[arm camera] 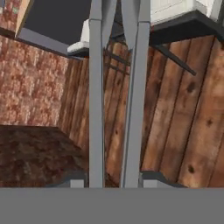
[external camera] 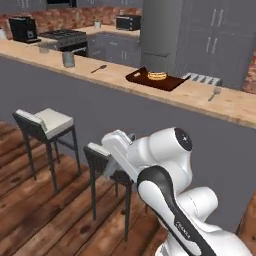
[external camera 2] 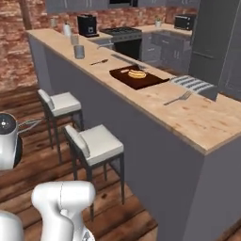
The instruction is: Take the tongs from the drawer on the left and place them on the dining counter next to the tray containing the hot dog.
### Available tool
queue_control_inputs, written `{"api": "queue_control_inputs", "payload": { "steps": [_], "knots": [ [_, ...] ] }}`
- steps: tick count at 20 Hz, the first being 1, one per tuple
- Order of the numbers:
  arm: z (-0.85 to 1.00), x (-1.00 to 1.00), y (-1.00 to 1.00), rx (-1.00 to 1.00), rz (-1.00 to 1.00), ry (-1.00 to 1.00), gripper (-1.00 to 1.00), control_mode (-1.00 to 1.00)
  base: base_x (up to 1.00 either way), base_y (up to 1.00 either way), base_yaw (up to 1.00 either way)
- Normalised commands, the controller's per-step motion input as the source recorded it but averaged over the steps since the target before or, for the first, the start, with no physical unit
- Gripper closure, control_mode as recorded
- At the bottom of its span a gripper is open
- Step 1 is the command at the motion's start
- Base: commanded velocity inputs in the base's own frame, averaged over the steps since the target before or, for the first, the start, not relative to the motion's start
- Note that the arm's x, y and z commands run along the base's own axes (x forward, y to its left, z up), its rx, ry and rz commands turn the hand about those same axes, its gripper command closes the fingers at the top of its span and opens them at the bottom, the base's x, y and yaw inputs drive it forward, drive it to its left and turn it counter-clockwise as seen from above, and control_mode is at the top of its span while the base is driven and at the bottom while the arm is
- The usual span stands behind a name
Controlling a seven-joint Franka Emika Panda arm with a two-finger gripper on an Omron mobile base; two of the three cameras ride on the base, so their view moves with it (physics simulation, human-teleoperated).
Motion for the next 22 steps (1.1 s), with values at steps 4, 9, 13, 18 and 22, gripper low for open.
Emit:
{"api": "queue_control_inputs", "payload": {
  "steps": [4, 9, 13, 18, 22],
  "knots": [
    [0.0, 0.0, 0.0, 0.0, 0.0, 0.0, 1.0, 1.0, -0.23, 0.11, -0.83],
    [0.0, 0.0, 0.0, 0.0, 0.0, 0.0, 1.0, 1.0, 0.0, 0.0, -0.9],
    [0.0, 0.0, 0.0, 0.0, 0.0, 0.0, 1.0, 1.0, 0.0, -0.11, -0.93],
    [0.0, 0.0, 0.0, 0.0, 0.0, 0.0, 1.0, 1.0, 0.0, -0.28, -0.88],
    [0.0, 0.0, 0.0, 0.0, 0.0, 0.0, 1.0, 1.0, 0.13, -0.04, -0.38]
  ]
}}
